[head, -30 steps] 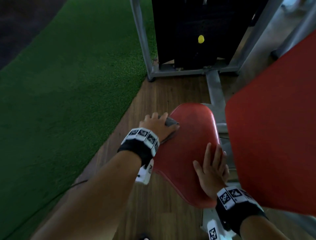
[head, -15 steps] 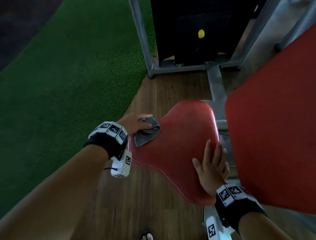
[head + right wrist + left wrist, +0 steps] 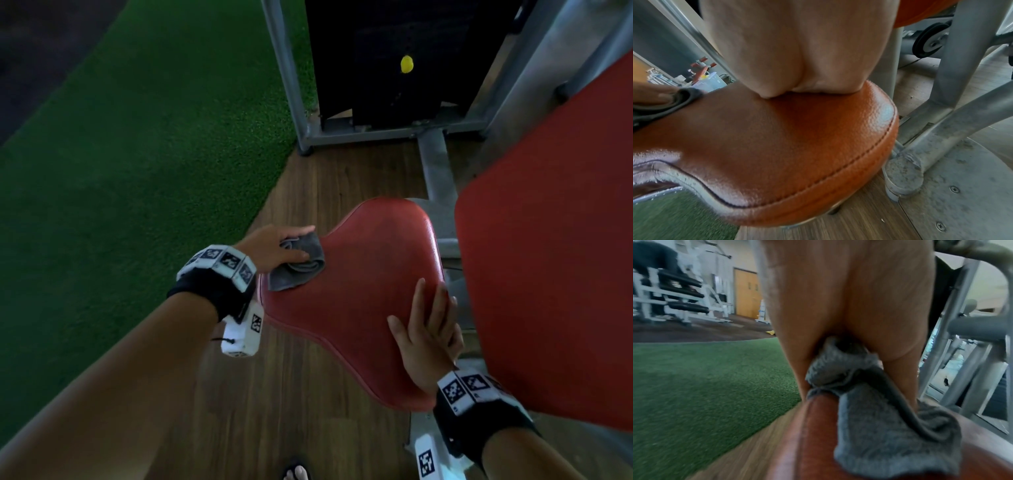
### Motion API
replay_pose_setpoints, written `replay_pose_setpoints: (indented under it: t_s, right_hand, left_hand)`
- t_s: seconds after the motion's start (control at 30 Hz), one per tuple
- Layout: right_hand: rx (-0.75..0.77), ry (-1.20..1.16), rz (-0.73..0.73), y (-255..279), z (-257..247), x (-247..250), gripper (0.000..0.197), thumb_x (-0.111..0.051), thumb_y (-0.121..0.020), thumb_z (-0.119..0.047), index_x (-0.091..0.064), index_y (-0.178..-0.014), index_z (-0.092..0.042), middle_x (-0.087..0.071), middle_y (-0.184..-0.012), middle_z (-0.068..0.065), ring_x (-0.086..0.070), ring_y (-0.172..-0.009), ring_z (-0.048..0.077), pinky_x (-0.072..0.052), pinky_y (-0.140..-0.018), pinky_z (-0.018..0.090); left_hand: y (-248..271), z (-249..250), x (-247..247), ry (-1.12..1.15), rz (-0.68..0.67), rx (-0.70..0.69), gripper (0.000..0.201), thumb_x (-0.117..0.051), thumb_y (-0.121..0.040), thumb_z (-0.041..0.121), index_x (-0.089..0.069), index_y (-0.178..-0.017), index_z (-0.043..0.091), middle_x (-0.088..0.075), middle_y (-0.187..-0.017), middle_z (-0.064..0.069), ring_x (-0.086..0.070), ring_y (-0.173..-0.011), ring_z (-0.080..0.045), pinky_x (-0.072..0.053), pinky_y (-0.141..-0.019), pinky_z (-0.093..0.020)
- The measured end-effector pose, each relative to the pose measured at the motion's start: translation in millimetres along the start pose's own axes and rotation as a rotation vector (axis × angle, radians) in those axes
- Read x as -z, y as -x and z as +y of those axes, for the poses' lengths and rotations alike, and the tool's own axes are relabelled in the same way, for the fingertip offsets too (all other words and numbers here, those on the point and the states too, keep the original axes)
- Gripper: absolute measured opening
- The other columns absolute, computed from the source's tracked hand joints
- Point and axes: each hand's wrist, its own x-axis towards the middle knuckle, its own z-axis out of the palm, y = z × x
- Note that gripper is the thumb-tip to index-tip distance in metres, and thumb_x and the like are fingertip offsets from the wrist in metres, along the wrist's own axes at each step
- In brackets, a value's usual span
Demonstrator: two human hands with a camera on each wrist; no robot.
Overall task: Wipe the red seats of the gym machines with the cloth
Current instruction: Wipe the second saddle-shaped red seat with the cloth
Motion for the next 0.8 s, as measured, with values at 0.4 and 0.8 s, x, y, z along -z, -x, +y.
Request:
replay_pose_setpoints:
  t_s: [0.4,0.8]
  right_hand:
    - [-0.007,-0.008,-0.01,-2,-2,1,0.078,-0.027,-0.096,-0.056,0.035,-0.138,-0.035,0.038,-0.152,0.0,0.026,-0.143,0.023,-0.001,-0.117,0.05]
    - [0.002,-0.032,0.015,0,0,0,0.078,-0.03,-0.095,-0.056,0.025,-0.147,-0.035,0.035,-0.153,-0.004,0.027,-0.143,0.018,0.0,-0.117,0.05]
  left_hand:
    - [-19,6,-13,-0.223,0.049,-0.012,0.056,-0.057,-0.095,0.043,-0.037,-0.147,0.036,-0.048,-0.145,-0.003,-0.047,-0.13,-0.024,-0.039,-0.104,-0.041]
    - [27,-3,-46,0.005,0.407,0.159,0.054,-0.052,-0.097,0.043,-0.034,-0.148,0.041,-0.049,-0.131,-0.004,-0.05,-0.12,-0.027,-0.042,-0.096,-0.037]
